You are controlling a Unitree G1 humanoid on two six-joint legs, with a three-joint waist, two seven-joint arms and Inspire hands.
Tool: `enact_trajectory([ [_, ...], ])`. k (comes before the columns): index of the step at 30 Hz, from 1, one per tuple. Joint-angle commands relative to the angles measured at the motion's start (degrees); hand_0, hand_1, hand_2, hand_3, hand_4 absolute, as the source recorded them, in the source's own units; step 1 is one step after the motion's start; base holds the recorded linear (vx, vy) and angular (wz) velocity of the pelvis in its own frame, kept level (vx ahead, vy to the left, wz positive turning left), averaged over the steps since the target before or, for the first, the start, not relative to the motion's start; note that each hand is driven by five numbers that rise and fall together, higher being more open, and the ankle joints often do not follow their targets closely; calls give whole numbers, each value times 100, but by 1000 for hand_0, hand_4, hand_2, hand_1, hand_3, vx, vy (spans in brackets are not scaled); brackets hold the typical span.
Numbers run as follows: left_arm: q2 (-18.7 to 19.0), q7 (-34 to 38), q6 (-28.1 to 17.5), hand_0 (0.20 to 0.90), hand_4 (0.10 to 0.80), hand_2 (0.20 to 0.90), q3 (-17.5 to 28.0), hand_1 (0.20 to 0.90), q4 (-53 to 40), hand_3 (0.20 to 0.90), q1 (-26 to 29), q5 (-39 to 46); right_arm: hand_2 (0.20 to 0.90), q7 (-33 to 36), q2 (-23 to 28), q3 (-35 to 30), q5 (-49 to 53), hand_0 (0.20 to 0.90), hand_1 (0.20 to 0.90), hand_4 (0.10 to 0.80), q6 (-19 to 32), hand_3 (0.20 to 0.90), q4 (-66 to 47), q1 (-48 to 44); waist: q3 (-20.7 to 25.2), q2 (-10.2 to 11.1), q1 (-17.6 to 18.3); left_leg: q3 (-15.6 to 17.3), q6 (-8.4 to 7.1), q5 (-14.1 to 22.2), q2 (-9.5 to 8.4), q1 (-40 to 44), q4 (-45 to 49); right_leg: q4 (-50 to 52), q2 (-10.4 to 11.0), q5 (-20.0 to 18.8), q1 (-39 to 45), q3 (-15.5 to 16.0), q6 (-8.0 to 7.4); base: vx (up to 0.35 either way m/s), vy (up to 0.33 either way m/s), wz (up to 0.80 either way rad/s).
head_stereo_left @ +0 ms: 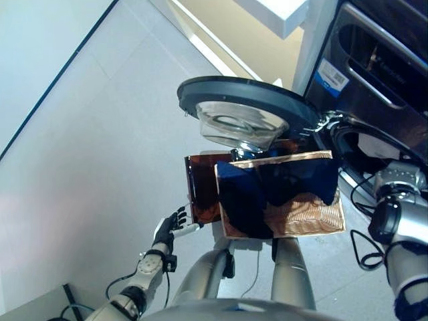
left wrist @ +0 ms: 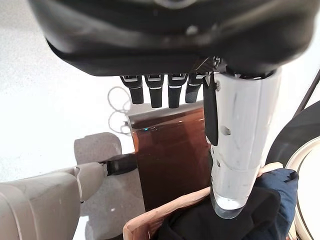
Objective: Pick up the clothes and place them into the washing machine
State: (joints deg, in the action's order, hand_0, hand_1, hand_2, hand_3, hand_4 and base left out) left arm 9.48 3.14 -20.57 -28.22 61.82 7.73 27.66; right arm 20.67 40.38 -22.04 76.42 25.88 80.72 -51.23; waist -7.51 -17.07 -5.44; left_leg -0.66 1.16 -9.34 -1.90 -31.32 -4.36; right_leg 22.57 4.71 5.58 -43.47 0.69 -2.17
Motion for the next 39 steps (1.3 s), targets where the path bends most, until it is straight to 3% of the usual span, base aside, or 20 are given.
enact_trajectory([
  [1,116,141,-281,900,800,900,172,900,330,900,81,14,900,-308,812,625,-228,900,900,800,384,900,-265,-533,383,214,19,164,-379,447,-243,385,-64,-2055,34,-1122,1126,12,-37,0,0,0],
  [13,124,172,-267,900,800,900,207,900,416,900,72,32,900,-171,649,584,-210,900,900,800,417,900,-320,-569,371,282,13,174,-369,459,-246,396,-64,-2150,29,-1178,1183,19,-47,-2,4,-1],
  [19,151,145,-261,900,800,900,320,900,449,900,107,-13,900,-367,525,1139,-988,900,900,800,-165,900,-103,-357,292,406,58,202,-357,445,-214,437,-64,-2155,4,-1208,1217,30,-36,-18,-5,-3],
  [27,181,63,-268,900,800,900,684,900,563,900,77,-110,900,-711,-126,2053,-2873,900,900,800,-763,900,-220,642,178,731,190,295,-311,494,-147,680,-64,-2138,-30,-1207,1448,36,-22,-13,-4,-8],
  [39,261,243,-359,900,800,900,1201,900,669,900,-70,-377,900,-344,-1152,3057,-5826,900,900,800,-863,900,-1426,2244,175,1154,344,296,-215,584,-137,1165,-64,-2299,-52,-1198,2000,65,-65,7,2,-3],
])
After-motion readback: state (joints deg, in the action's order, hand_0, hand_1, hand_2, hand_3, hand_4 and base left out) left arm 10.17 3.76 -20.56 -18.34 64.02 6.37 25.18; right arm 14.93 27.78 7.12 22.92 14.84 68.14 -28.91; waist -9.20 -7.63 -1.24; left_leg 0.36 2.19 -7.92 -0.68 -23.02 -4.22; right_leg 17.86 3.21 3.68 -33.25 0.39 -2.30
